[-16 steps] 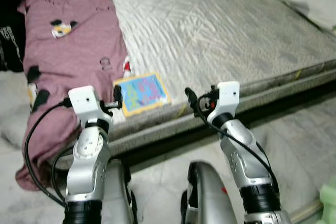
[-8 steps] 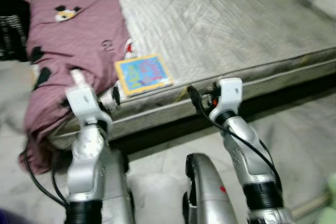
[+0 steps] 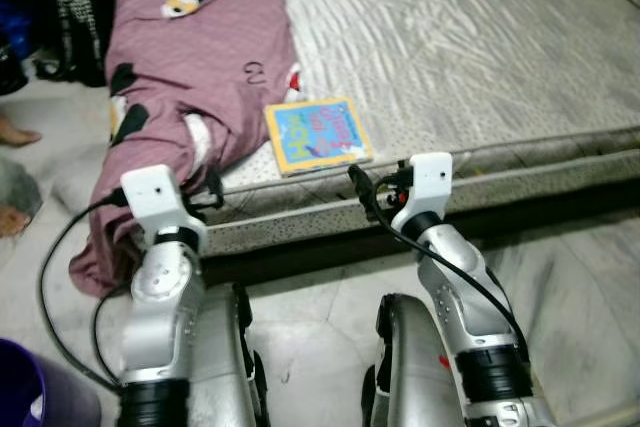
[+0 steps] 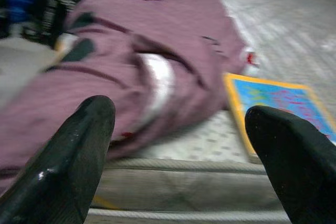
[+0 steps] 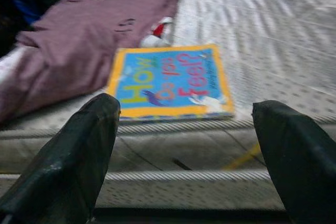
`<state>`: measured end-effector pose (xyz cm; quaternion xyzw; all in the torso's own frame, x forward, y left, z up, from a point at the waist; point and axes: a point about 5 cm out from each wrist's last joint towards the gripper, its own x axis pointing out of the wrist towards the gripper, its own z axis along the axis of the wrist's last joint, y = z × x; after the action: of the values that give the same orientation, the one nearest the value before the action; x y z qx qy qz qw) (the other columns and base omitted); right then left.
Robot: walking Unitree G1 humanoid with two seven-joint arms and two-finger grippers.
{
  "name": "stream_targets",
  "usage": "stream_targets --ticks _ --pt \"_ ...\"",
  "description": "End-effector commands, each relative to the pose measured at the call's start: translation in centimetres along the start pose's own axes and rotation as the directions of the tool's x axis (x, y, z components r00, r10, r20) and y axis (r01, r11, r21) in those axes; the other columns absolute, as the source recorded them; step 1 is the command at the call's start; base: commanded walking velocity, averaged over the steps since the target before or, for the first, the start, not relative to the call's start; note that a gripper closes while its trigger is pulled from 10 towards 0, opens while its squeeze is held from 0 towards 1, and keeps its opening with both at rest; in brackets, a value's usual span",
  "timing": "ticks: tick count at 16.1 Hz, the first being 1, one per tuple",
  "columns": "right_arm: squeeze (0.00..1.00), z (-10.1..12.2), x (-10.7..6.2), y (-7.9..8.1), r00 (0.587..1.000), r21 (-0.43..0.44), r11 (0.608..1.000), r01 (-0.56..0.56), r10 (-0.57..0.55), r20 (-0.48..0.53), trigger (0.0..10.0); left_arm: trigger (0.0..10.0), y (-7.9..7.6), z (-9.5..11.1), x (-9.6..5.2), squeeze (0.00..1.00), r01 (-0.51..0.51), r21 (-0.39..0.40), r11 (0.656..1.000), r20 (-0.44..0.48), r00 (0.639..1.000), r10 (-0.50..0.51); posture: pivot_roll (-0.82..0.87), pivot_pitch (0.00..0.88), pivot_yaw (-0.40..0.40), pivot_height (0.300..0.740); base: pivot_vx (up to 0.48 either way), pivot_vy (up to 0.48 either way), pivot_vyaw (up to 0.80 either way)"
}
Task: Clean up the room
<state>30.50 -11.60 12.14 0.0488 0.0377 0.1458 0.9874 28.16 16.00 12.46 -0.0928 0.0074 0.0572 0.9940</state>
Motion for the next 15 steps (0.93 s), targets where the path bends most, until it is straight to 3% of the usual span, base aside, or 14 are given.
stream_targets --ticks 1,5,15 --pt "0.0 -0.01 -0.09 0.01 1.0 0.002 1.0 -0.007 0.007 -0.001 10.0 10.0 -0.12 0.11 -0.08 0.0 0.019 0.002 1.0 0.003 1.0 -0.019 -0.1 0.15 -0.03 0.552 0.0 0.0 0.61" --pt "0.0 -0.07 -0.06 -0.05 1.0 0.007 1.0 -0.004 0.004 -0.002 10.0 10.0 -0.18 0.07 -0.1 0.0 0.03 -0.003 1.0 0.003 1.0 -0.03 -0.1 0.146 -0.03 0.552 0.062 0.0 0.33" --pt "0.0 -0.06 0.04 -0.03 1.0 0.008 1.0 -0.007 0.007 -0.002 10.0 10.0 -0.3 -0.02 -0.02 0.0 0.05 -0.002 0.999 -0.003 0.999 -0.05 -0.1 0.142 -0.029 0.552 0.335 0.0 0.0"
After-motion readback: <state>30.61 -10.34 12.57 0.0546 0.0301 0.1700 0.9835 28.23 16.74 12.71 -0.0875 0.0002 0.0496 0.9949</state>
